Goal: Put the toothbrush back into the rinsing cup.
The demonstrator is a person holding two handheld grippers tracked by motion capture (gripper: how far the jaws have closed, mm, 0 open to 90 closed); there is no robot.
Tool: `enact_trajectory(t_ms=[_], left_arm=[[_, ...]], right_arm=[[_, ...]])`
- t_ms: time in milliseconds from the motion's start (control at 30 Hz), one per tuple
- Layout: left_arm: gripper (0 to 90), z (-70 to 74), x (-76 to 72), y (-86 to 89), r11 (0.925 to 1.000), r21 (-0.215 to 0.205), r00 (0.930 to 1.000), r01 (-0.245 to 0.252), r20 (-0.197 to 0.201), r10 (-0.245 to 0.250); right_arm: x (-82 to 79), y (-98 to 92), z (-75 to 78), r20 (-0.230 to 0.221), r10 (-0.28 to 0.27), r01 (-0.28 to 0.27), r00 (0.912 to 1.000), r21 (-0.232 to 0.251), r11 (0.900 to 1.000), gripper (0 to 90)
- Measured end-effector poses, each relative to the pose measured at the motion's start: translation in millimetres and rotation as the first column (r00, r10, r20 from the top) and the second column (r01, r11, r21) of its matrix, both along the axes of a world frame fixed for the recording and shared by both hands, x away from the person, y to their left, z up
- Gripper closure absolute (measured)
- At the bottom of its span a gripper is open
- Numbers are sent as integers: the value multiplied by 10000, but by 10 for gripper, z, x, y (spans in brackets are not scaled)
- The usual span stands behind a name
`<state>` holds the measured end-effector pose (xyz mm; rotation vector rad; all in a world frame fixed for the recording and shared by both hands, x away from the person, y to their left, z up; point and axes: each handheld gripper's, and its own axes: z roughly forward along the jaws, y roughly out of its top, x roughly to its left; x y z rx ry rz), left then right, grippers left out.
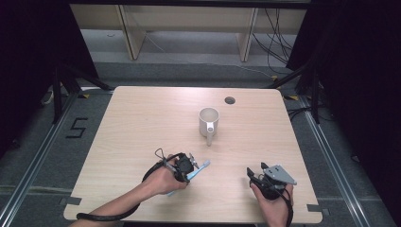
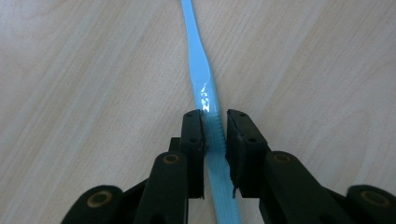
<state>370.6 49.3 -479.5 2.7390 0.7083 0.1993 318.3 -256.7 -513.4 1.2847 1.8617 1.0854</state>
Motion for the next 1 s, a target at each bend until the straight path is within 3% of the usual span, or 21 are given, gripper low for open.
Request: enact_trajectory(t_ms=[33, 200, 400, 500, 533, 600, 667, 867, 1000], left_arm=[[771, -1, 0, 3, 10000, 60, 10000, 6, 83, -7], [784, -6, 2, 16, 9989, 316, 9989, 340, 308, -349], [786, 7, 14, 1, 9957, 643, 9973, 671, 245, -688], [786, 9, 18, -5, 9942, 743, 9965, 783, 220, -801], [787, 16, 25, -11, 9911, 925, 9951, 959, 149, -977], [787, 24, 33, -21, 9873, 1109, 9935, 1134, -59, -1134], [787, 33, 47, -27, 9839, 1247, 9918, 1279, -203, -1264], [783, 44, 86, -44, 9807, 1360, 9891, 1405, -638, -1328], [776, 29, 106, -63, 9747, 1591, 9851, 1569, -957, -1429]], right_arm=[[-28, 34, 5, -435, -207, 225, 9988, 428, 9988, 412], [-20, 30, 1, -315, -132, 143, 9994, 331, 9994, 413], [-13, 31, -6, -221, -89, 97, 9997, 374, 9993, 413], [-28, 33, 5, -433, -186, 205, 9989, 428, 9989, 412], [-9, 14, 1, -249, 3, 3, 9997, 243, 9997, 412], [-29, 40, 6, -501, -177, 199, 9986, 446, 9988, 412], [-16, 28, 2, -288, -61, 68, 9996, 252, 9997, 412], [-13, 24, 2, -293, -60, 68, 9996, 276, 9996, 412], [-14, 26, 2, -314, -56, 65, 9995, 286, 9996, 412]])
